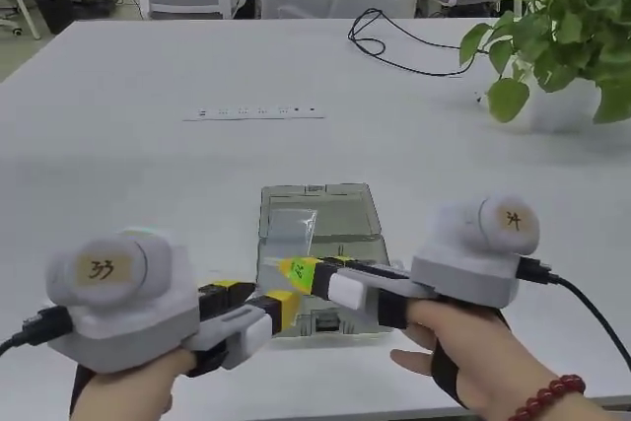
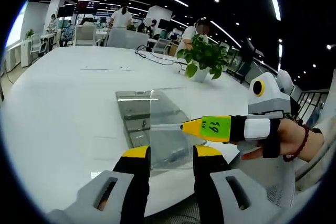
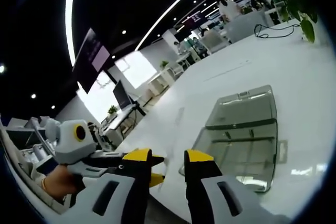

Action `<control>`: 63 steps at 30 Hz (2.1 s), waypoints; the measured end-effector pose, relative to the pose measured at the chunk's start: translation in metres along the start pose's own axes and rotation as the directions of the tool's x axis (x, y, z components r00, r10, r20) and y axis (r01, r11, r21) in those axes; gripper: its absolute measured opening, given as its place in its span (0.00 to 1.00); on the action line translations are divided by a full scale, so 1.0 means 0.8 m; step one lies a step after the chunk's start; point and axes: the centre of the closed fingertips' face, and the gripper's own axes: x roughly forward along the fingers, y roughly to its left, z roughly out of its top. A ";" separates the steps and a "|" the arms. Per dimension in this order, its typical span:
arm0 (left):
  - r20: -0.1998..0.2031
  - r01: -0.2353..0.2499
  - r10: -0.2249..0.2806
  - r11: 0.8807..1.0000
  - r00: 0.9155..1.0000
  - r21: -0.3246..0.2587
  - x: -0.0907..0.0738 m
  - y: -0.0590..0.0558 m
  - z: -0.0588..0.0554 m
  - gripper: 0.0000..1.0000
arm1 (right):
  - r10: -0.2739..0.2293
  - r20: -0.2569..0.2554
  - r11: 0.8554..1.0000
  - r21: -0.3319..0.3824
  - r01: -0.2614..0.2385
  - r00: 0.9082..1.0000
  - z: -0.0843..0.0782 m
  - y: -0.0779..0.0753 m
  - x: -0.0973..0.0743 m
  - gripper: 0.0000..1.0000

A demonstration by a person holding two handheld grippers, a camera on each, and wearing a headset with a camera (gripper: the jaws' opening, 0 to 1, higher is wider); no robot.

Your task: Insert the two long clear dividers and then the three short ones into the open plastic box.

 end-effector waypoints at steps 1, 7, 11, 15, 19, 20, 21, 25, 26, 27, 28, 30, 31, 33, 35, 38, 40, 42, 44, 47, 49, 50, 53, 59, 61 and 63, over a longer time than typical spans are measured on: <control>0.000 0.008 -0.008 1.000 1.000 -0.004 0.001 -0.003 0.000 0.30 | -0.004 -0.001 1.000 0.001 0.004 1.000 0.000 -0.001 0.000 0.24; 0.017 0.040 -0.040 0.999 0.999 -0.024 0.007 -0.014 0.003 0.30 | -0.018 0.012 0.999 0.051 0.017 1.000 0.003 -0.005 0.003 0.17; 0.018 0.043 -0.042 0.998 0.999 -0.034 0.008 -0.016 0.002 0.30 | -0.024 0.013 0.997 0.071 0.023 1.000 0.003 -0.007 0.005 0.12; 0.016 0.042 -0.041 0.998 0.999 -0.038 0.009 -0.016 0.002 0.30 | -0.038 0.019 0.995 0.093 0.036 0.999 0.004 -0.011 0.005 0.08; 0.013 0.041 -0.040 0.998 0.999 -0.043 0.010 -0.015 0.001 0.30 | -0.034 0.017 0.993 0.115 0.032 0.999 0.003 -0.011 0.006 0.07; 0.012 0.041 -0.040 0.998 0.999 -0.043 0.010 -0.015 0.001 0.30 | -0.036 0.018 0.992 0.121 0.034 0.999 0.003 -0.011 0.006 0.07; 0.012 0.041 -0.040 0.998 0.999 -0.044 0.011 -0.015 0.001 0.30 | -0.038 0.017 0.991 0.129 0.035 0.999 0.003 -0.012 0.006 0.07; 0.008 0.040 -0.039 0.998 0.999 -0.045 0.011 -0.015 0.001 0.30 | -0.033 0.012 0.988 0.149 0.031 0.999 0.003 -0.012 0.006 0.07; 0.008 0.038 -0.038 0.998 0.999 -0.043 0.011 -0.015 0.002 0.30 | -0.033 0.012 0.988 0.149 0.030 0.999 0.003 -0.012 0.006 0.07; 0.009 0.035 -0.035 0.999 0.999 -0.035 0.011 -0.015 0.002 0.30 | -0.033 0.012 0.988 0.154 0.031 0.999 0.003 -0.012 0.007 0.07; 0.008 0.033 -0.033 0.999 0.999 -0.031 0.011 -0.015 0.002 0.30 | -0.032 0.011 0.987 0.157 0.030 0.999 0.003 -0.012 0.007 0.07; 0.007 0.032 -0.031 0.999 0.999 -0.022 0.012 -0.014 0.002 0.31 | -0.034 0.009 0.986 0.162 0.032 0.999 0.003 -0.011 0.007 0.07; 0.008 0.032 -0.032 0.999 0.999 -0.017 0.012 -0.014 0.002 0.31 | -0.031 0.008 0.986 0.166 0.029 0.999 0.003 -0.011 0.007 0.07; 0.013 0.034 -0.034 0.999 0.999 0.007 0.011 -0.015 0.004 0.31 | -0.030 0.008 0.985 0.169 0.028 1.000 0.004 -0.011 0.006 0.06; 0.023 0.037 -0.039 0.998 0.999 0.055 0.009 -0.017 0.007 0.32 | -0.031 0.009 0.983 0.181 0.029 0.999 0.005 -0.011 0.006 0.06; 0.014 0.028 -0.030 0.988 0.999 0.152 0.008 -0.016 0.007 0.35 | -0.040 0.007 0.979 0.199 0.038 0.999 0.007 -0.013 0.004 0.06; 0.011 0.024 -0.026 0.980 1.000 0.196 0.007 -0.017 0.007 0.38 | -0.058 -0.006 0.974 0.220 0.058 0.998 0.008 -0.017 0.001 0.06; 0.017 0.017 -0.022 0.970 1.000 0.242 0.006 -0.017 0.008 0.42 | -0.071 -0.012 0.969 0.237 0.072 0.997 0.010 -0.020 -0.001 0.06; 0.012 0.016 -0.020 0.963 1.000 0.268 0.004 -0.017 0.007 0.45 | -0.084 -0.022 0.963 0.256 0.087 0.996 0.013 -0.024 -0.003 0.06; -0.003 0.002 -0.001 0.948 1.000 0.317 0.003 -0.012 0.004 0.46 | -0.102 -0.039 0.956 0.273 0.109 0.994 0.015 -0.029 -0.007 0.06; 0.000 0.003 -0.003 0.942 1.000 0.335 0.001 -0.012 0.004 0.48 | -0.119 -0.052 0.948 0.291 0.129 0.992 0.017 -0.034 -0.010 0.06; 0.001 0.004 -0.004 0.941 1.000 0.338 0.000 -0.011 0.005 0.50 | -0.131 -0.067 0.943 0.301 0.145 0.989 0.017 -0.037 -0.012 0.06; 0.000 0.017 -0.018 0.937 1.000 0.350 -0.001 -0.011 0.005 0.54 | -0.177 -0.117 0.934 0.294 0.204 0.977 0.015 -0.049 -0.019 0.06; -0.016 0.057 -0.055 0.927 0.998 0.371 -0.004 -0.010 0.000 0.64 | -0.217 -0.200 0.914 0.301 0.271 0.955 0.010 -0.064 -0.028 0.06; -0.021 0.071 -0.068 0.925 0.997 0.373 -0.004 -0.009 -0.002 0.66 | -0.227 -0.215 0.908 0.306 0.287 0.950 0.010 -0.068 -0.030 0.06; -0.023 0.076 -0.072 0.924 0.997 0.375 -0.005 -0.009 -0.003 0.69 | -0.238 -0.245 0.897 0.315 0.310 0.940 0.008 -0.071 -0.032 0.06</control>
